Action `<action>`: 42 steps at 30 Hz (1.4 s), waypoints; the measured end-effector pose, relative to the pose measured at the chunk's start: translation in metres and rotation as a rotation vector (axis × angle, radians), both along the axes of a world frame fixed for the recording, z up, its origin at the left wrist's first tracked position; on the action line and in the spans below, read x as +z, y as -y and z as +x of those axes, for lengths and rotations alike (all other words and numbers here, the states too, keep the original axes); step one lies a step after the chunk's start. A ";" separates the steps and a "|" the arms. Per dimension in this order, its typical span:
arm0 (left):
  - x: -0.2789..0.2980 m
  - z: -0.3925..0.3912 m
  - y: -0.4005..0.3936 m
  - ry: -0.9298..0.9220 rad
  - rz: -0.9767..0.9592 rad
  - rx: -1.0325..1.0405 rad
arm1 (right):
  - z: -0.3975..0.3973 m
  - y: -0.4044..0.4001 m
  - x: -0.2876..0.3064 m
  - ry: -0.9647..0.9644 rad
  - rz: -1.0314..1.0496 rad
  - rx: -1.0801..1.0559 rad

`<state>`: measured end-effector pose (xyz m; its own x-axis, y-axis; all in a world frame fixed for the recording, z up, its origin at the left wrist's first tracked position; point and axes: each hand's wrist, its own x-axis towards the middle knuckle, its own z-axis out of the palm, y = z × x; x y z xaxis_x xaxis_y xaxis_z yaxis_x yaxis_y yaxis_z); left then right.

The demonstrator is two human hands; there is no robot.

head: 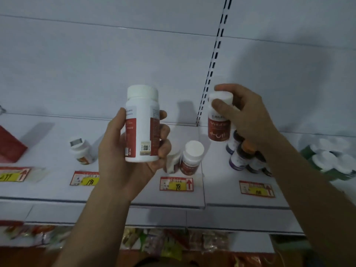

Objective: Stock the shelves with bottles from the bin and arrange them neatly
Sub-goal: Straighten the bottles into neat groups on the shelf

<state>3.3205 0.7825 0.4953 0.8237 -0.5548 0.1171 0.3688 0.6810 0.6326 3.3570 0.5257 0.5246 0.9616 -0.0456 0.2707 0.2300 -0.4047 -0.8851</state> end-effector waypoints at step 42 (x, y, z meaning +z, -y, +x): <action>-0.020 0.000 -0.038 -0.150 0.078 0.218 | 0.096 -0.069 -0.006 -0.125 -1.114 0.870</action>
